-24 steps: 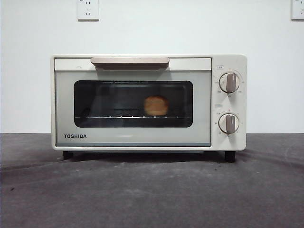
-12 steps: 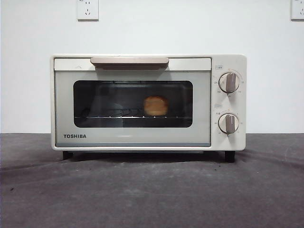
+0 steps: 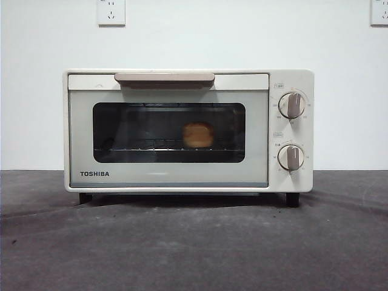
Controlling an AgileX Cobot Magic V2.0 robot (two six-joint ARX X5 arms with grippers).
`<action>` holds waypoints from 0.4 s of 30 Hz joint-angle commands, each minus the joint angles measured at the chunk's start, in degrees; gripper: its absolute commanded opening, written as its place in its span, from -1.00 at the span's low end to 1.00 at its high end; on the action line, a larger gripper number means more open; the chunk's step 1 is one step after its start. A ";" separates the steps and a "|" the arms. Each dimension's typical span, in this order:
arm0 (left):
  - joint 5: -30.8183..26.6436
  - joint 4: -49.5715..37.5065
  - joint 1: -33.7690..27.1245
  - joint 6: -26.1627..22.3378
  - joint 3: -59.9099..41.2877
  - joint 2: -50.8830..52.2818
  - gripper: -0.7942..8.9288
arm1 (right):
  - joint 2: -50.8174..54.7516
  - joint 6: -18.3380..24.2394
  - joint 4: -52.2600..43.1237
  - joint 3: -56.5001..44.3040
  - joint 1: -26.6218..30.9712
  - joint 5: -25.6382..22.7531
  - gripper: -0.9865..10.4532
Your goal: The left arm flap open the oven, the right arm pick bread and place it into oven, the left arm flap close the oven
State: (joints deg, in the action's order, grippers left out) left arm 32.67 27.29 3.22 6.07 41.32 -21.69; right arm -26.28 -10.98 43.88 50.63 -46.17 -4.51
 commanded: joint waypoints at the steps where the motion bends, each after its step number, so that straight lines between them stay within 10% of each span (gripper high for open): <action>1: -2.03 -4.26 -1.53 -3.72 -9.14 5.25 -0.80 | -0.11 -0.59 -0.63 0.83 -0.55 -0.04 -0.80; 12: -25.86 -13.66 -2.29 -0.50 -34.51 18.62 -0.80 | -0.11 -0.59 -0.63 0.81 -0.55 -0.02 -0.80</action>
State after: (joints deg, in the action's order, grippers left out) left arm 8.03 15.00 0.99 5.28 6.83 -3.60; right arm -26.28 -10.98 43.88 50.63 -46.17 -4.51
